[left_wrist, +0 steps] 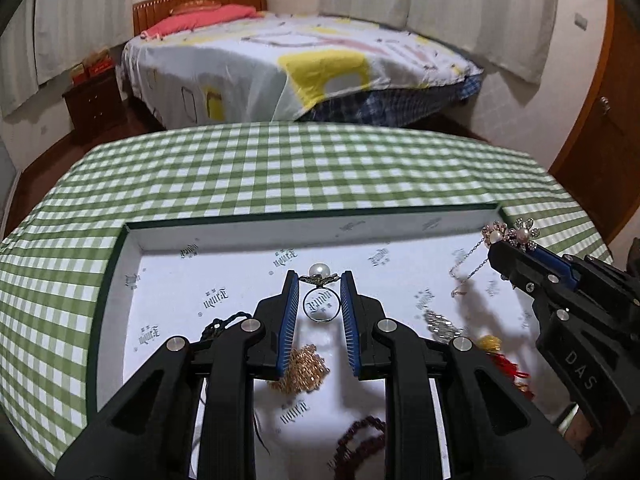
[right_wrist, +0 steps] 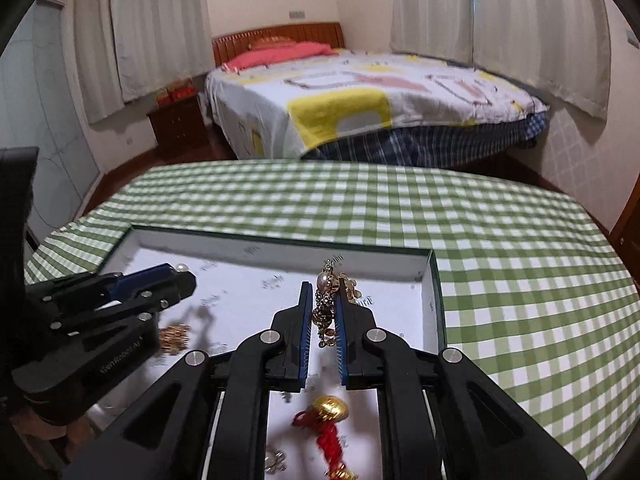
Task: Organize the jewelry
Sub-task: 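Lift the pearl ring and pearl flower brooch and carry them over the box, then open the left tool to drop the ring while the right tool releases the brooch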
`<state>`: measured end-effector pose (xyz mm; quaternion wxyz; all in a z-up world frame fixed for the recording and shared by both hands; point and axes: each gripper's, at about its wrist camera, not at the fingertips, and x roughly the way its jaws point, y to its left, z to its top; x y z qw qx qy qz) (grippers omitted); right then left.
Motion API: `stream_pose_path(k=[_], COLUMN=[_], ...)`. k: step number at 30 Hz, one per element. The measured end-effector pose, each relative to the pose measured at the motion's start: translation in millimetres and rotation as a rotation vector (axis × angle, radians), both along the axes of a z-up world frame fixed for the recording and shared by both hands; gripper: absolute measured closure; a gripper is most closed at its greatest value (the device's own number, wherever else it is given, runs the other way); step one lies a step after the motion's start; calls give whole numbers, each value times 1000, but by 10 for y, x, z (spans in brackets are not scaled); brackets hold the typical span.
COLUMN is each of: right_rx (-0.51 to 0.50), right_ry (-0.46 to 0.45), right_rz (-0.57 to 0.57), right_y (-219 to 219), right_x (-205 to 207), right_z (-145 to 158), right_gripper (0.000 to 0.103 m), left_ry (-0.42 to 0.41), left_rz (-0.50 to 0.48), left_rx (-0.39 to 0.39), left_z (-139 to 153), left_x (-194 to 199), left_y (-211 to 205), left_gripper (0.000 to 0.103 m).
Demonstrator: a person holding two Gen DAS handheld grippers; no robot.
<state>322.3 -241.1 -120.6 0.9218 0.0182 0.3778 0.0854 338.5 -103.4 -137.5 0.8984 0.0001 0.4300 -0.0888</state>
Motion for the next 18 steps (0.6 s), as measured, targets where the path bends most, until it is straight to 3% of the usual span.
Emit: stream_pose_path(k=[5, 9, 10, 13, 18], right_rx=[6, 3, 5, 0, -6], right_ry=[66, 116, 120, 103, 63], right_rz=[-2, 10, 13, -6, -25], right_y=[-3, 17, 14, 3, 11], right_x=[107, 156, 163, 139, 39], right_z=[-93, -129, -132, -97, 3], right_gripper=[92, 90, 88, 55, 51], left_ry=[60, 63, 65, 44, 19], left_rz=[2, -4, -7, 0, 10], left_rx=[13, 29, 34, 35, 25], left_z=[-99, -106, -108, -74, 5], left_x=[121, 146, 148, 126, 50], left_y=[-5, -36, -43, -34, 11], left_gripper=[81, 71, 63, 51, 44])
